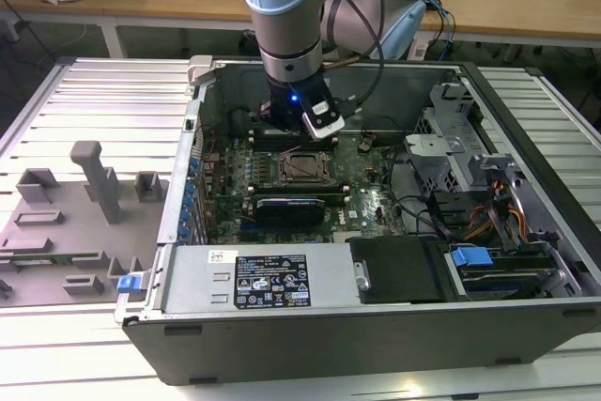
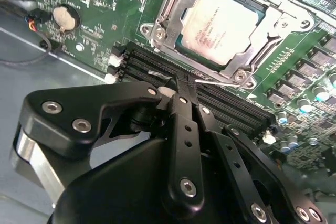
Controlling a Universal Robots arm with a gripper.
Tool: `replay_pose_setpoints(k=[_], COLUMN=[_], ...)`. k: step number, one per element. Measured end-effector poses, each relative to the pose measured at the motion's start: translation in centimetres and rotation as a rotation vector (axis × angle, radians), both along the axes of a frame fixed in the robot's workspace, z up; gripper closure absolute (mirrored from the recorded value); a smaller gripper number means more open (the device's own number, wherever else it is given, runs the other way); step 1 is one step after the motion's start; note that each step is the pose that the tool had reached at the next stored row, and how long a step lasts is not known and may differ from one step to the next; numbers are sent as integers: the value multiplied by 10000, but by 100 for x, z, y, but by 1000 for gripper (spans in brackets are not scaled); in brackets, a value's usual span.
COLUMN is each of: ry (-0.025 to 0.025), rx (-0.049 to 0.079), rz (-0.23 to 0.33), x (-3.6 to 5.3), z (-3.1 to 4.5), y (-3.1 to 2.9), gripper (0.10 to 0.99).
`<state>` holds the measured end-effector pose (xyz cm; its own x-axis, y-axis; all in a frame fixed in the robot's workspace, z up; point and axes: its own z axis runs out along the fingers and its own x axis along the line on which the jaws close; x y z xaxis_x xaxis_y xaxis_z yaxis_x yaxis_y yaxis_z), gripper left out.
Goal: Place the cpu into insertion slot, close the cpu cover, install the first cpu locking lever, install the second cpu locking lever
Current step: 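Install the first cpu locking lever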
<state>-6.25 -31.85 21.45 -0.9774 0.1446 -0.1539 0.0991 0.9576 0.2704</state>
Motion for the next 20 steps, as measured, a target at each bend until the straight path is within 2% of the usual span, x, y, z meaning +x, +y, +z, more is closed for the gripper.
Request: replay_pose_setpoints(k=[5,9,13,20], ry=[1,0,1,0], rx=[-2,1,-1,-1], rz=[-554,-727,-1213,-1794], x=[0,0,0,0], z=[-30,-52,-101,-163], y=[9,43,83,121], gripper=[980,980,980,980])
